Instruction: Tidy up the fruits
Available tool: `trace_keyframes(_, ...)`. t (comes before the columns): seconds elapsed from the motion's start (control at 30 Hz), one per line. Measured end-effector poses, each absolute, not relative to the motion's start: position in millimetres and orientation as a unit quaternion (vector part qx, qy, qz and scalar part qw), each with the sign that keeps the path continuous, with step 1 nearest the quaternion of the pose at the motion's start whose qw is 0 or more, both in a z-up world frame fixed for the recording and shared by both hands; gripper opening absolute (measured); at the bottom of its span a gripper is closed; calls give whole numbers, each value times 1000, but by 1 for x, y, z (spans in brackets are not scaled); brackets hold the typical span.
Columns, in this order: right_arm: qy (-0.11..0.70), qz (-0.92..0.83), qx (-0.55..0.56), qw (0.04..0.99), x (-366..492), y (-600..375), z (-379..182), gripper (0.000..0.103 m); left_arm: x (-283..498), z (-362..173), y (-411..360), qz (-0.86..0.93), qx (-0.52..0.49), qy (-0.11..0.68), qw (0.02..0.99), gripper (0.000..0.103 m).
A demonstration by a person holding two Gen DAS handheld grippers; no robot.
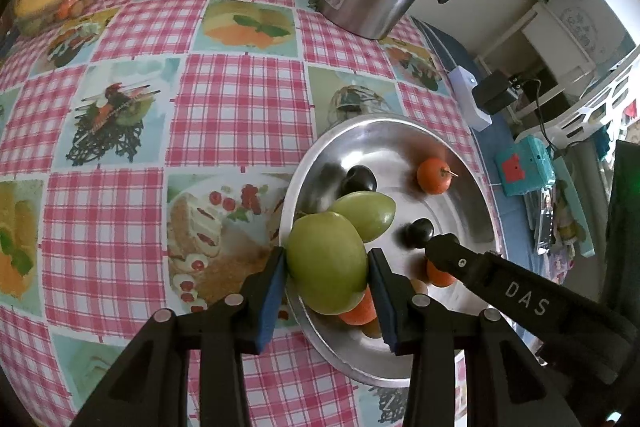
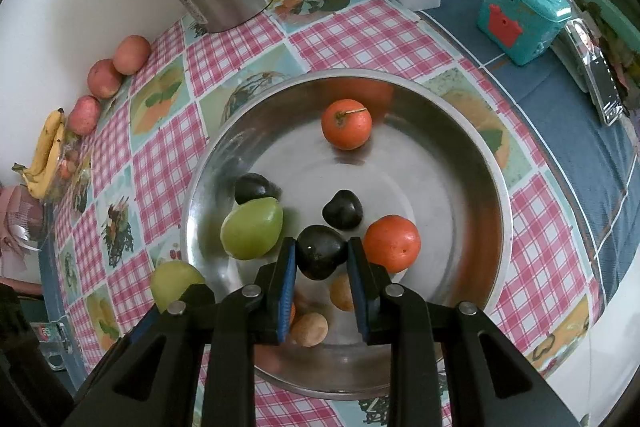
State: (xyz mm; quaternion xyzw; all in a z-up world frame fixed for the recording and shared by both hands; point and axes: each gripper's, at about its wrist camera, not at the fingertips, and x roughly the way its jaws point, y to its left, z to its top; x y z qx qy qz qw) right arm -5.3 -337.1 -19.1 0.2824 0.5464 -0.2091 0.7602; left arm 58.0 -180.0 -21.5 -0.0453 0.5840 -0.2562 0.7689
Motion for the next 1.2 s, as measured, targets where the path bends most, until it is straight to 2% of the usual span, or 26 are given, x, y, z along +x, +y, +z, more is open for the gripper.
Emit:
trace_keyframes(0.5,560,-199,310,742,-4,-339,-28,27,59,-22,-180,-260,-48,582,769,45)
trace_keyframes(0.63,554,-203,313,744,-6,-341,-26,27,59,-20,-178,-259,-49,579,772,54)
trace_keyframes(0.9,540,-143,305,771,-7,-331,-23,27,58,-11,-157,-229,-56,570,787,58)
trace_keyframes(1.0,536,-130,316,772,-9,-329,-25,28,57,-11,-144,-196,-48,569,797,66)
trace_keyframes(1.07,537,-136,299,777,-9,-325,-23,33,57,-14,-135,-173,-41,572,801,75)
trace_keyframes(1.13,536,-145,274,785,-9,-318,-20,53,58,-16,-127,-153,-39,574,803,81)
trace_keyframes(1.2,535,-147,263,789,-10,-315,-20,64,59,-20,-117,-129,-34,574,808,90)
